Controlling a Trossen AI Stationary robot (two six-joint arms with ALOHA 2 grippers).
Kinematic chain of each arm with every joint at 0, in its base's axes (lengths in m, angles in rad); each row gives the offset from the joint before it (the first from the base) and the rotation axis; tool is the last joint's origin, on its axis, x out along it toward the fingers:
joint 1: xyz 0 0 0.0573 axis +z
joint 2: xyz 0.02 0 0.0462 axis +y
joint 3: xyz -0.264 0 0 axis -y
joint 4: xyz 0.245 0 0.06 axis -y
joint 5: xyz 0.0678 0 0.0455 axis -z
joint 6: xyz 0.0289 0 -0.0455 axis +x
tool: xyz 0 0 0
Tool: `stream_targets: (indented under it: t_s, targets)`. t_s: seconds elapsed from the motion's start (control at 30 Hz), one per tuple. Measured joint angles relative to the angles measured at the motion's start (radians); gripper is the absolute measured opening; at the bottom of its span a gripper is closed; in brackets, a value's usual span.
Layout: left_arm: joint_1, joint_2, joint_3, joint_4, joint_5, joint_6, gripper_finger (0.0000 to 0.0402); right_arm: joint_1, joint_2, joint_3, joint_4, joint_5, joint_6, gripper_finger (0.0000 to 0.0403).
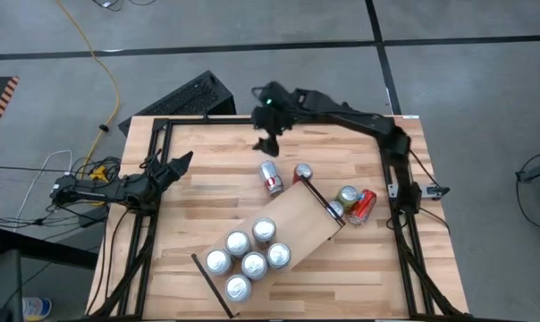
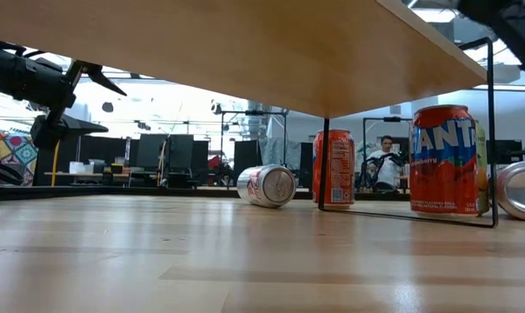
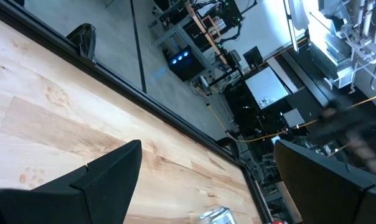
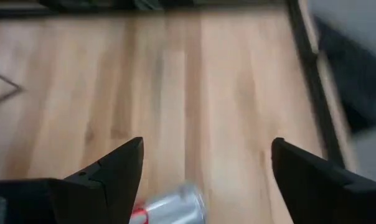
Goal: Place canned beverage on shelf
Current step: Put the red silver soda can on the shelf aligned with the other red silver soda can
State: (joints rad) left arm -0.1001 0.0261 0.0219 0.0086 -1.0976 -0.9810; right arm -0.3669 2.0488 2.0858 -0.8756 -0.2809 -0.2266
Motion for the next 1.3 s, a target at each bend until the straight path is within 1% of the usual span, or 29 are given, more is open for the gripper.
stream_targets:
  t_s: [0.2,0.37,0.47,0.57,0.73,1.0,1.2,1.3]
  targets:
    - [0.000,0.000,0.000,0.000,0.004,0.000,0.0351,0.029,0.116,-0.002,-0.130,0.119,0.167,0.0324]
    - [0.000,0.000,0.000,0.000,0.006,0.000,0.0351,0.024,0.164,-0.002,-0.213,0.132,0.297,0.0324]
    - [0.000,0.000,0.000,0.000,0.006,0.003,0.0351,0.024,0.170,-0.005,-0.245,0.151,0.341,0.0324]
    - [0.000,0.000,0.000,0.000,0.006,0.004,0.0351,0.024,0.163,-0.026,-0.206,0.156,0.385,0.0324]
    - [0.000,0.000,0.000,0.000,0.005,0.004,0.0351,0.031,0.164,-0.040,-0.214,0.157,0.439,0.0324]
    - [0.000,0.000,0.000,0.001,0.010,0.000,0.0351,0.063,0.165,-0.156,-0.149,0.150,0.477,0.0324]
    - [0.000,0.000,0.000,0.001,0.009,0.000,0.0351,0.058,0.165,-0.243,-0.067,0.148,0.530,0.0324]
    - [0.000,0.000,0.000,0.001,0.010,-0.001,0.0351,0.049,0.165,-0.279,-0.035,0.147,0.528,0.0324]
